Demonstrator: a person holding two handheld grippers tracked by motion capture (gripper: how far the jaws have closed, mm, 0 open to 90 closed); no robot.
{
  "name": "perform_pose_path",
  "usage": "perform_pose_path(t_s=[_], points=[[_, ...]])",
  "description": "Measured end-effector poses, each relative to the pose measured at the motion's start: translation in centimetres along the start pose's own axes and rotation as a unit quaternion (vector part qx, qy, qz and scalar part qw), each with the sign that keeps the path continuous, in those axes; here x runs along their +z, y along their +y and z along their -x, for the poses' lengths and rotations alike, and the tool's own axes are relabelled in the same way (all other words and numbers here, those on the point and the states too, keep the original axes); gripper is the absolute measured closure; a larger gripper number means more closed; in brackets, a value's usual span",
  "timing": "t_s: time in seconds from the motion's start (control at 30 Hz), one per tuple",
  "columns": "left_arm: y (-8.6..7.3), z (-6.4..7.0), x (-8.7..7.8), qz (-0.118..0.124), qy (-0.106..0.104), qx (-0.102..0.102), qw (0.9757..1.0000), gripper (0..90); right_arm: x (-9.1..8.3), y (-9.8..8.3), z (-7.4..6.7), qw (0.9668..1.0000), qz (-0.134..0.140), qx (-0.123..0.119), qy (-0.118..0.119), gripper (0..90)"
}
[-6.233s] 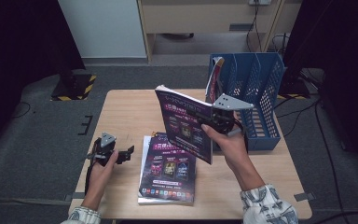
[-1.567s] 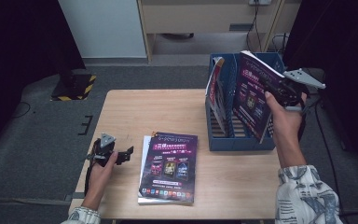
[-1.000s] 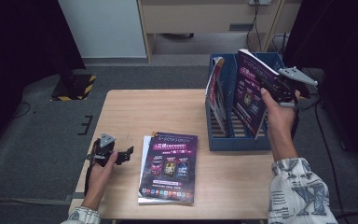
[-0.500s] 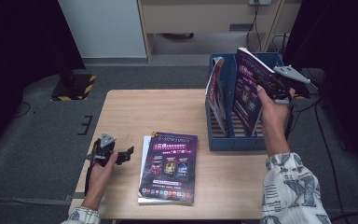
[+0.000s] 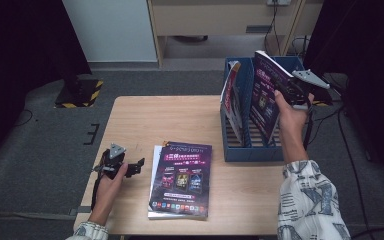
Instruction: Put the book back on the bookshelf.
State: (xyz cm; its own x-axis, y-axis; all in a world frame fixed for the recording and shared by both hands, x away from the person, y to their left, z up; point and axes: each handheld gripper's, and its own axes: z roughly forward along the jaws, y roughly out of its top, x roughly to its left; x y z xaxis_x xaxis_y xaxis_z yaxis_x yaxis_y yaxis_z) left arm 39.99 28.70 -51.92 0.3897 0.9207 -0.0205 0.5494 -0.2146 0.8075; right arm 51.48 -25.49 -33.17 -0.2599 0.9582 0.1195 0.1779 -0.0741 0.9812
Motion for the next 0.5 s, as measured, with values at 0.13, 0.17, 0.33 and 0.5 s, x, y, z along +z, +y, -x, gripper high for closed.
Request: perform_pose_path(t_s=[0.13, 0.17, 0.33, 0.5], points=[[-0.14, 0.05, 0.25, -0.008, 0.003, 0.003, 1.0000, 5.6, 0.24, -0.18, 0.22, 1.0000, 0.002, 0.001, 0.000, 82.2], [-0.16, 0.02, 0.29, -0.009, 0.004, 0.003, 0.9999, 5.6, 0.27, -0.20, 0.23, 1.0000, 0.002, 0.002, 0.000, 82.2], [-0.37, 0.02, 0.50, -0.018, 0.007, 0.004, 0.9998, 5.6, 0.44, -0.47, 0.31, 1.0000, 0.006, 0.002, -0.001, 82.1], [-0.49, 0.08, 0.78, -0.025, 0.008, 0.008, 0.9996, 5.6, 0.76, -0.93, 0.28, 1.0000, 0.005, 0.003, -0.005, 82.2]])
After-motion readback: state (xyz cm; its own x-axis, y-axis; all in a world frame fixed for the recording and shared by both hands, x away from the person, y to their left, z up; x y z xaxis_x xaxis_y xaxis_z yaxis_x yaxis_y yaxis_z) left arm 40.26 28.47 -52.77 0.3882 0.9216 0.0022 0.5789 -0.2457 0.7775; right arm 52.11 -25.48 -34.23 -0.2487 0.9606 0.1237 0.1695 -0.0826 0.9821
